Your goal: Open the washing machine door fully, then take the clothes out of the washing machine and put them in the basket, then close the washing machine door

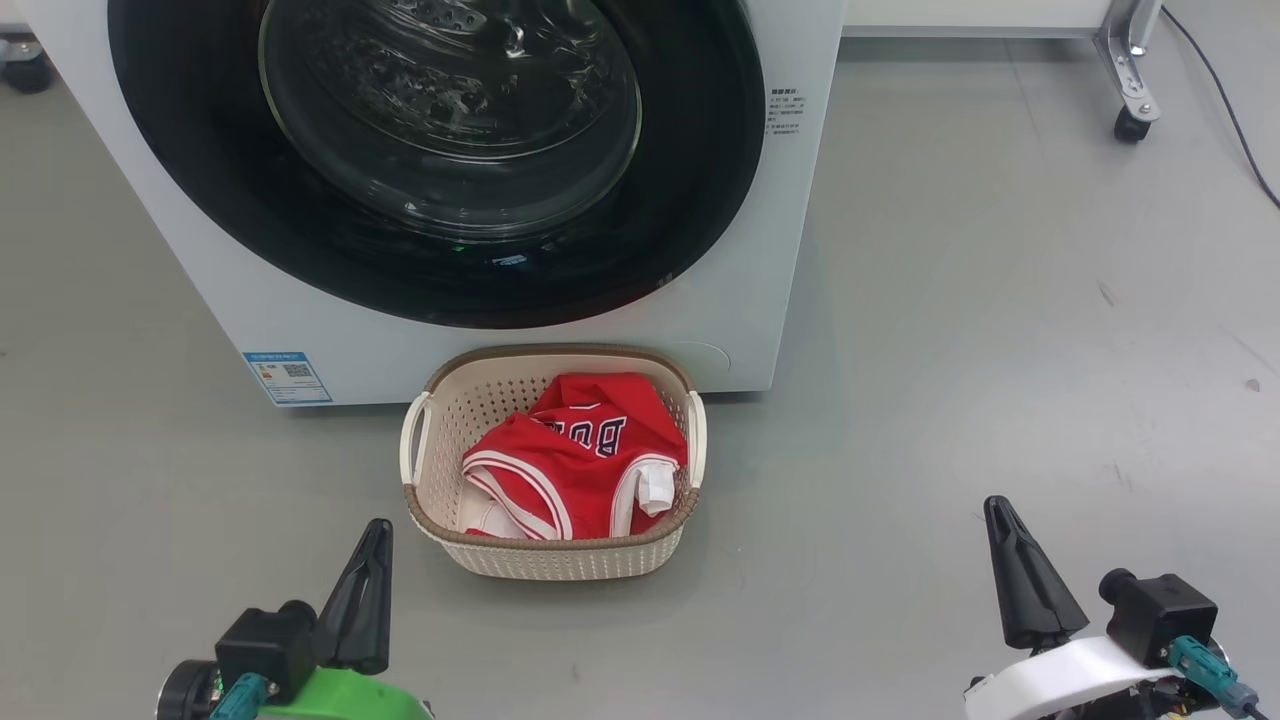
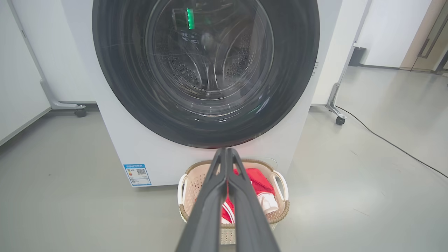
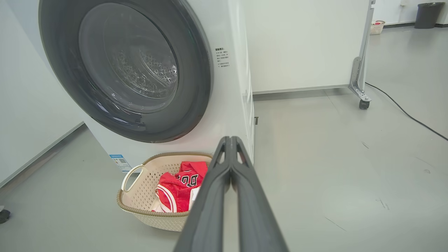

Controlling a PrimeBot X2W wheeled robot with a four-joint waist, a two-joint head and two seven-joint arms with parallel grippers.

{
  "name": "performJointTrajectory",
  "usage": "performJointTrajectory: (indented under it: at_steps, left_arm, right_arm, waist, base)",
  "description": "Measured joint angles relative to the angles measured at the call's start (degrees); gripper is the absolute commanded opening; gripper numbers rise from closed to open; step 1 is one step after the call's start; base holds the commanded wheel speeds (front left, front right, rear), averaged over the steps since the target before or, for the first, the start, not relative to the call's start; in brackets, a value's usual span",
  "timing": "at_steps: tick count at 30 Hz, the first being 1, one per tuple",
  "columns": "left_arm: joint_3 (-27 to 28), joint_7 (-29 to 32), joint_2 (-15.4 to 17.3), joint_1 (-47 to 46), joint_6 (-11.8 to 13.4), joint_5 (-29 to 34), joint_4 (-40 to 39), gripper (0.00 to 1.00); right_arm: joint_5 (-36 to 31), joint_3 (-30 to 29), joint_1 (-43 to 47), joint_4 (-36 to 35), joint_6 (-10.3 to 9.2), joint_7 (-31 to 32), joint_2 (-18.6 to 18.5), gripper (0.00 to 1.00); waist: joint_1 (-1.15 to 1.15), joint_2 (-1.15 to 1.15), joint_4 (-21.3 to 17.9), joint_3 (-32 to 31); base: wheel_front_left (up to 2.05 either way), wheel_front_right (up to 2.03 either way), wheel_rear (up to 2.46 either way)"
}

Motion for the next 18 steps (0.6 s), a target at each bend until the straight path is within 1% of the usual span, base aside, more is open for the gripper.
performJointTrajectory:
  at_steps: [5, 11, 18]
  left_arm:
    - [0.36, 0.81, -0.07, 0.0, -0.43, -3.92, -0.03, 0.0]
    - [1.52, 2.16, -0.22, -0.02, -0.52, -10.37, -0.03, 0.0]
    - [2.5, 3.33, -0.34, -0.04, -1.0, -14.44, 0.02, 0.0]
  right_arm:
    - [3.9, -0.48, 0.0, -0.07, 0.49, 0.58, 0.32, 0.0]
    - [9.29, -1.92, -0.04, -0.03, 1.01, 1.91, 0.85, 0.0]
    - [13.56, -3.03, -0.14, 0.12, 1.08, 3.11, 1.37, 0.0]
  waist:
    - [0.0, 0.0, -0.22, -0.16]
    - [0.0, 0.0, -0.42, -0.31]
    - [0.0, 0.0, -0.62, -0.47]
  base:
    - [0.0, 0.0, 0.0]
    - [0.0, 0.0, 0.0]
    - [0.0, 0.0, 0.0]
